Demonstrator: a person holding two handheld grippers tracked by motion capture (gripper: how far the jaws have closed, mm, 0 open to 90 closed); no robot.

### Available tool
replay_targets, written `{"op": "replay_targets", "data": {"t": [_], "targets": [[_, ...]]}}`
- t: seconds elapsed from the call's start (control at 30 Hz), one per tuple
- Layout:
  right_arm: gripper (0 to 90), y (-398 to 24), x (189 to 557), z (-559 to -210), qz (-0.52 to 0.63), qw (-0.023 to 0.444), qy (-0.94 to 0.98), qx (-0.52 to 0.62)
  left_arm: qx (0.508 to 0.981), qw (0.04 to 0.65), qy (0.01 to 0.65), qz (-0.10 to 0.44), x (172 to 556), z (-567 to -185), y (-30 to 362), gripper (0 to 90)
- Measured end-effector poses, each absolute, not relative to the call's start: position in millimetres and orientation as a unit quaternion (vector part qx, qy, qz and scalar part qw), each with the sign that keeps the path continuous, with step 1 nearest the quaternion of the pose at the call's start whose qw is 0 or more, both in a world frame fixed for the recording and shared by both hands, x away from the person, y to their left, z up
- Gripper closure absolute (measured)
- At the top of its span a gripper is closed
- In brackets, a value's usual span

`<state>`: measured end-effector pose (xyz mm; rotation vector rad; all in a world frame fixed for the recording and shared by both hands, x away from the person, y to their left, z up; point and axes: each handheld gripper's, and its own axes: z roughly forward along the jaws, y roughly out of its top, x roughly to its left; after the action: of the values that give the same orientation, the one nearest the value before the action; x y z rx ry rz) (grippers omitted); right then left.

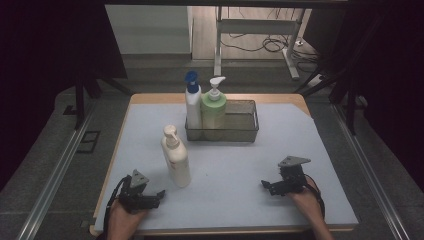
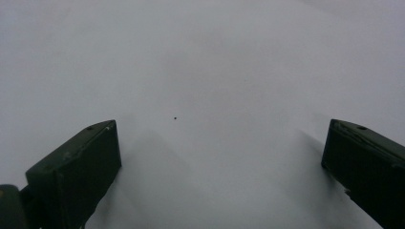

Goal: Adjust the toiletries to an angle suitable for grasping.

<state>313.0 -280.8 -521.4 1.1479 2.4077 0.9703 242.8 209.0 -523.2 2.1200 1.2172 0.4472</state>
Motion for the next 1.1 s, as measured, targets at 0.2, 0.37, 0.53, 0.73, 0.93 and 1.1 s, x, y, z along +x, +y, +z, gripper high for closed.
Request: {"op": "replay_targets", "data": {"t": [0.2,0.37,0.53,0.73,0.93,1.1], "targets": [[0.0,-280.2,312.1,-522.1,0.337,0.156,0.839,0.397,0.808,0.324,0.462,0.171,242.5,-522.8,209.1,13.7],[0.0,-280.0,311.9,-522.3,0.337,0.156,0.839,0.397,0.809,0.334,0.453,0.171,240.3,-520.7,208.9,27.6],[0.0,-280.1,311.9,-522.4,0.337,0.156,0.839,0.397,0.810,0.343,0.447,0.164,239.7,-517.3,207.7,42.4],[0.0,-280.2,311.8,-522.5,0.338,0.155,0.839,0.397,0.814,0.364,0.435,0.126,244.0,-511.3,200.5,68.2],[0.0,-280.3,311.8,-522.5,0.338,0.156,0.839,0.397,0.826,0.368,0.411,0.120,247.8,-504.3,188.4,89.5],[0.0,-280.3,311.7,-522.5,0.338,0.156,0.839,0.397,0.831,0.366,0.402,0.116,252.6,-503.4,182.3,89.6]]}}
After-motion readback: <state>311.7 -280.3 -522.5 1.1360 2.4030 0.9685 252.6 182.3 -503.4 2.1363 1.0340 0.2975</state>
